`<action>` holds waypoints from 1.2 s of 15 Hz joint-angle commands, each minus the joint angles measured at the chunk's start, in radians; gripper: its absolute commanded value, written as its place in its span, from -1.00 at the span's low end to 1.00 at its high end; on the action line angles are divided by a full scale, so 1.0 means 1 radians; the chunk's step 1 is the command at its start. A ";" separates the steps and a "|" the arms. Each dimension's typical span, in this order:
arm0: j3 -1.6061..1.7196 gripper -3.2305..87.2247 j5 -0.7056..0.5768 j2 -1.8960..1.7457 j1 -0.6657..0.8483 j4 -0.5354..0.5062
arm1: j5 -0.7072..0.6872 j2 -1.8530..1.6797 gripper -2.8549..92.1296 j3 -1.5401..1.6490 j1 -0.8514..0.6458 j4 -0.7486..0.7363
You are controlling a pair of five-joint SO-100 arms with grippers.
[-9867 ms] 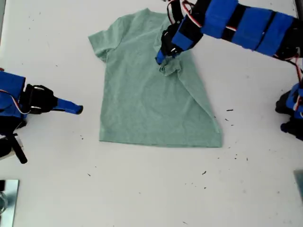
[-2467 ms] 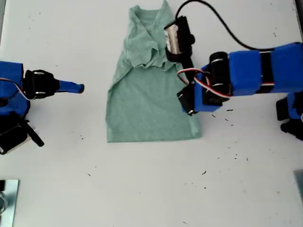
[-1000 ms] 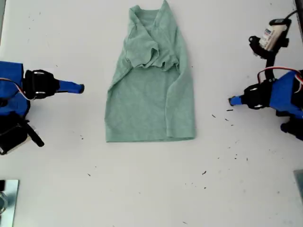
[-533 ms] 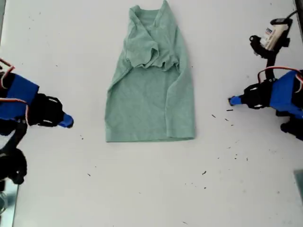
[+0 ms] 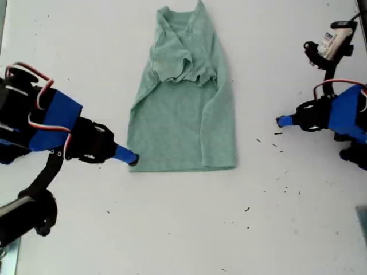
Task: Fold t shirt
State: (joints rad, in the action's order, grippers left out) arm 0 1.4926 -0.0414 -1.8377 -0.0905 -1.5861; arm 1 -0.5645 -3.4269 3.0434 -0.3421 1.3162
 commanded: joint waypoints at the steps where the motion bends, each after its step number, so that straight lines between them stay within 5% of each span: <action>1: 0.006 -0.38 -0.003 0.003 0.043 -0.006 | 0.009 -0.017 -0.89 0.035 0.015 0.005; 4: 0.169 -0.30 0.008 0.055 0.100 0.052 | 0.009 -0.020 -0.89 0.037 0.021 0.006; 10: 0.497 -0.26 0.012 0.255 0.127 0.483 | 0.006 -0.029 -0.89 0.037 0.035 0.011; 12: 0.566 -0.51 0.044 0.327 0.127 0.597 | 0.008 -0.034 -0.89 0.037 0.041 0.012; 13: 0.578 -0.87 0.046 0.327 0.126 0.607 | 0.006 -0.038 -0.89 0.038 0.043 0.014; 15: 0.565 -0.94 0.074 0.222 0.089 0.594 | 0.005 -0.040 -0.89 0.038 0.043 0.014; 18: 0.385 -0.94 0.152 -0.028 0.066 0.305 | 0.002 -0.046 -0.89 0.040 0.040 0.015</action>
State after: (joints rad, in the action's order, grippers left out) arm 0 1.9880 0.0890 -1.7503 -0.0061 -1.1582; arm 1 -0.5630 -3.4545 3.0450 -0.3068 1.3300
